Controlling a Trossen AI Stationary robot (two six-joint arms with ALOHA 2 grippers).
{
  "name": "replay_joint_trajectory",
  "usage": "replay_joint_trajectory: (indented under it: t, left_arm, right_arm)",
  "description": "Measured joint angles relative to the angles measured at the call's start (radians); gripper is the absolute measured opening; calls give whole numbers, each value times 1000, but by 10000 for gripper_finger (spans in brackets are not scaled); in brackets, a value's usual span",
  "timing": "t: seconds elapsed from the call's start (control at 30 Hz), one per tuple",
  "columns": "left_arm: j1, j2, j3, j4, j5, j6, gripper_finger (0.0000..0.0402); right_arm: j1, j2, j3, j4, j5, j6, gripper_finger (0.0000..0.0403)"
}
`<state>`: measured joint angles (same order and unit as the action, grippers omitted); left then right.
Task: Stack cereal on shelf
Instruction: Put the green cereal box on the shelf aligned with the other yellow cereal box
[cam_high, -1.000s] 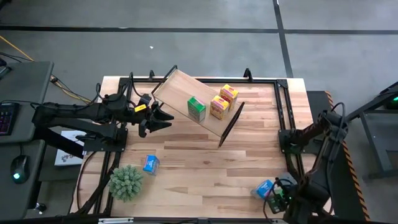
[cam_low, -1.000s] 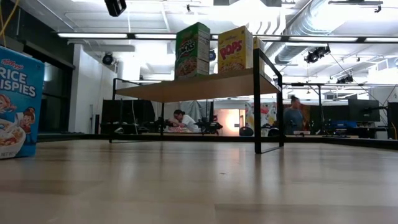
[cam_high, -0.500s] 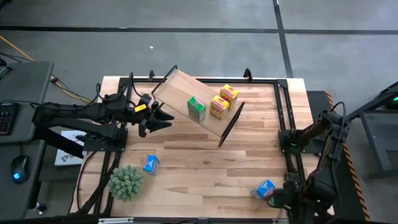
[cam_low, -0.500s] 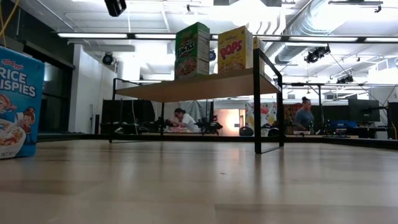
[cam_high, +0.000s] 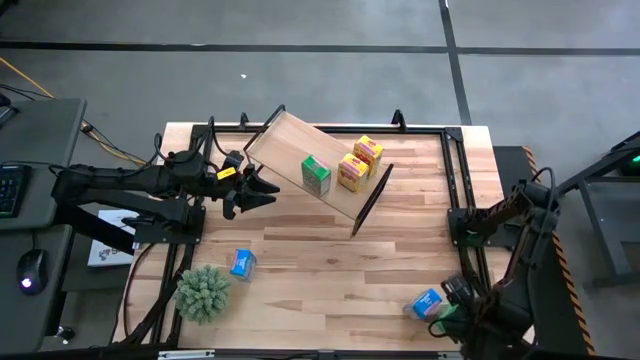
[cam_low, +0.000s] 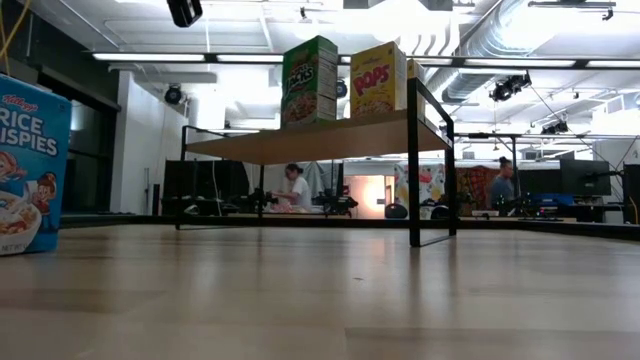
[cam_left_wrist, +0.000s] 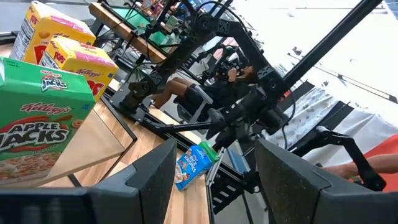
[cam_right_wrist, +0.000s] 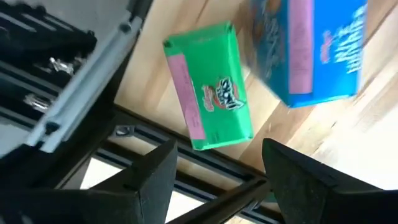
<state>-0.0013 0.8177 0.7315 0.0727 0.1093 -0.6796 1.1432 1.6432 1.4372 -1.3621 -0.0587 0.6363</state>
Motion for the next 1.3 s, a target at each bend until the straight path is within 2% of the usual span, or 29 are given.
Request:
replay_joint_trajectory:
  t: [0.17,0.47,0.67,0.9,1.17,1.3]
  left_arm:
    - [0,0,0,0,-30,0,211]
    - [0,0,0,0,-45,1,211]
    - [0,2,-1,0,-47,2,211]
    - [0,2,-1,0,-47,2,211]
    - [0,2,-1,0,-46,2,211]
    - [0,2,-1,0,-46,2,211]
  right_arm:
    - [3,0,-45,95,20,-8,229]
    - [4,0,-45,87,102,-8,229]
    - [4,0,-45,98,66,-7,229]
    - [-4,0,-45,86,20,68,229]
    - [-3,0,-45,102,23,67,230]
    - [-3,0,-45,112,35,41,251]
